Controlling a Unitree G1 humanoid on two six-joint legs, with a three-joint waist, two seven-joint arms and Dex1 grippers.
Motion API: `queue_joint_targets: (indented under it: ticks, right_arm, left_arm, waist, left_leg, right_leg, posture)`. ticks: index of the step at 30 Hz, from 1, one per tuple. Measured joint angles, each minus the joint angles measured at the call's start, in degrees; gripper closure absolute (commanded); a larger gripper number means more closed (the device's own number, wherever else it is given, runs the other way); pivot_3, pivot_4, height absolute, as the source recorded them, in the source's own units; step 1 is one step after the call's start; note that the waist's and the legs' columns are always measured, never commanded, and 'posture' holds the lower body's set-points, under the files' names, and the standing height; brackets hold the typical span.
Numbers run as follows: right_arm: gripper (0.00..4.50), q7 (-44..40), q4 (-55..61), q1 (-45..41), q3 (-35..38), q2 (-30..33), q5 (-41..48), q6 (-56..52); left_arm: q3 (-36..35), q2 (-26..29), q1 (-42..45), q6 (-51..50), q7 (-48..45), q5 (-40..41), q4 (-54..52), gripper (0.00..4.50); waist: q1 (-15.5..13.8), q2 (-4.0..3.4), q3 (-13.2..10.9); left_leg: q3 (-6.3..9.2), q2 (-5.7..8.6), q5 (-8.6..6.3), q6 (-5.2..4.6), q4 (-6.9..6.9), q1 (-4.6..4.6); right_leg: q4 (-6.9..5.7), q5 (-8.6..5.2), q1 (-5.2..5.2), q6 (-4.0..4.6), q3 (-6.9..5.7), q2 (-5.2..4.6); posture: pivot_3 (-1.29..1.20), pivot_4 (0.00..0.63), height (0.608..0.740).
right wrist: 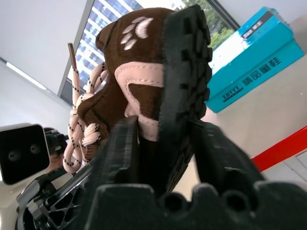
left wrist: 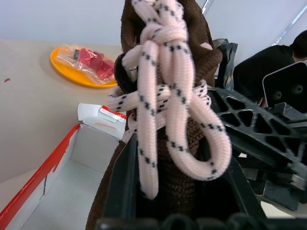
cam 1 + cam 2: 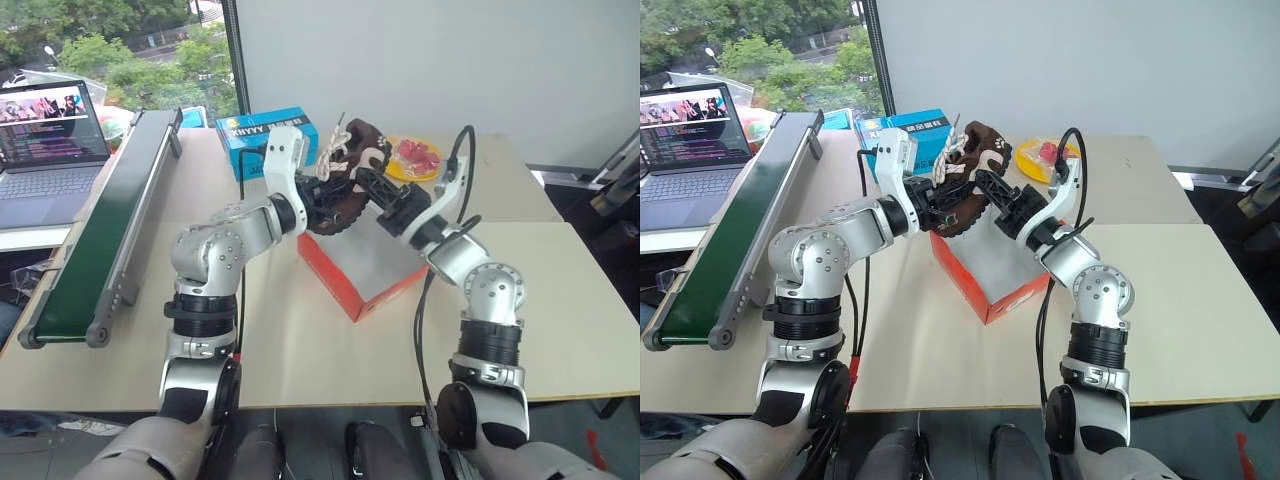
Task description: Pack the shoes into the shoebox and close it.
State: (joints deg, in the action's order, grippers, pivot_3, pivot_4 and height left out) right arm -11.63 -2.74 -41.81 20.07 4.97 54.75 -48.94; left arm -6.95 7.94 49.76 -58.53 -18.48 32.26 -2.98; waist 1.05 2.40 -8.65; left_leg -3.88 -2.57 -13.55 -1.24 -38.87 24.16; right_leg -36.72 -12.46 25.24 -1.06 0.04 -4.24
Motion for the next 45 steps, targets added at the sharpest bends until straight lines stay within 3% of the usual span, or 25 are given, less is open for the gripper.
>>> queue_joint_targets:
  ticks: [1, 2, 3, 9, 13, 18, 23, 33, 45]
  right_arm:
    - [3.94, -0.1, -0.3, -0.3, -0.2, 0.1, -0.1, 0.0]
    - [4.01, -0.3, -0.8, -0.7, -0.6, 0.2, -0.3, 0.1]
    - [4.05, -0.5, -1.2, -0.9, -0.8, 0.4, -0.5, 0.3]
    - [4.14, -1.8, -4.2, -3.9, -0.2, 4.6, -2.9, 3.1]
    - [4.15, -7.8, -6.3, -7.7, -6.1, 11.9, -8.4, 3.2]
    - [4.15, -26.1, -12.4, -16.6, -27.7, 25.6, -25.9, 6.1]
    - [4.15, -37.5, -27.9, -21.1, -36.5, 24.4, -34.8, 11.7]
    - [4.15, -43.3, -61.6, -31.5, -37.3, 20.2, -48.1, 25.5]
    - [4.15, -41.7, -72.0, -31.5, -35.0, 19.7, -56.4, 30.1]
  left_arm:
    - [-0.1, 0.2, 0.0, -0.2, 0.0, 0.0, -0.1, 3.89]
    - [-0.4, 0.5, -0.3, -0.4, 0.1, 0.1, -0.6, 3.09]
    - [-0.8, 0.6, -0.6, -0.6, 0.1, 0.4, -1.1, 2.89]
    - [-2.4, 5.0, -4.1, -3.1, -1.8, 3.9, -3.9, 0.67]
    - [-3.4, 12.6, -5.8, -3.1, -4.7, 3.8, -4.8, 0.65]
    - [-2.4, 17.1, -10.4, -1.2, -5.8, 1.1, -5.1, 0.65]
    - [-0.4, 14.8, -12.9, 0.5, -4.8, 0.5, -7.0, 0.65]
    - [-0.9, 10.1, -18.7, 0.9, 0.5, 0.5, -12.8, 0.65]
    - [-2.0, 7.9, -21.7, 1.2, 4.2, 0.4, -15.0, 0.65]
  waist:
    - [0.0, 0.0, 0.0]
    - [0.0, 0.0, 0.0]
    - [0.0, 0.0, 0.0]
    - [-0.2, -0.03, 0.0]
    - [0.2, -0.22, -0.1]
    - [0.1, -0.29, -0.2]
    - [-0.5, -0.28, -0.2]
    - [-0.3, -0.29, -0.2]
    - [-0.4, -0.3, -0.2]
  left_leg:
    - [0.0, 0.0, 0.0, 0.0, 0.01, 0.0]
    - [0.01, -0.01, 0.0, 0.0, 0.01, 0.0]
    - [0.01, -0.01, 0.0, 0.0, 0.01, 0.01]
    - [0.01, 0.02, 0.0, 0.0, -0.02, 0.02]
    - [-0.01, 0.02, 0.0, 0.0, 0.05, -0.03]
    - [-0.05, 0.02, 0.0, 0.0, 0.02, -0.02]
    - [-0.12, 0.06, 0.0, 0.0, -0.02, 0.08]
    - [-0.11, 0.06, -0.01, 0.0, 0.0, 0.05]
    - [-0.1, 0.08, 0.0, 0.03, 0.0, -0.05]
  right_leg:
    - [0.0, 0.0, 0.0, 0.0, 0.0, 0.01]
    - [0.0, 0.0, 0.0, 0.0, -0.02, 0.01]
    - [0.0, 0.0, 0.0, 0.0, -0.02, 0.01]
    - [-0.01, 0.0, 0.01, -0.02, -0.01, -0.03]
    - [0.0, -0.01, 0.03, -0.02, 0.05, 0.02]
    - [0.32, -0.02, 0.0, -0.03, 0.02, 0.03]
    - [0.53, 0.04, -0.05, -0.1, -0.02, -0.05]
    - [0.53, 0.08, -0.03, -0.13, 0.07, -0.09]
    - [0.51, 0.1, -0.14, -0.14, 0.07, -0.12]
  posture:
    - [0.0, 0.15, 0.74]
    - [0.0, 0.15, 0.74]
    - [0.0, 0.15, 0.74]
    - [0.0, 0.15, 0.74]
    - [0.0, 0.15, 0.74]
    - [0.0, 0.15, 0.74]
    - [0.0, 0.15, 0.74]
    - [0.0, 0.15, 0.74]
    - [0.0, 0.15, 0.74]
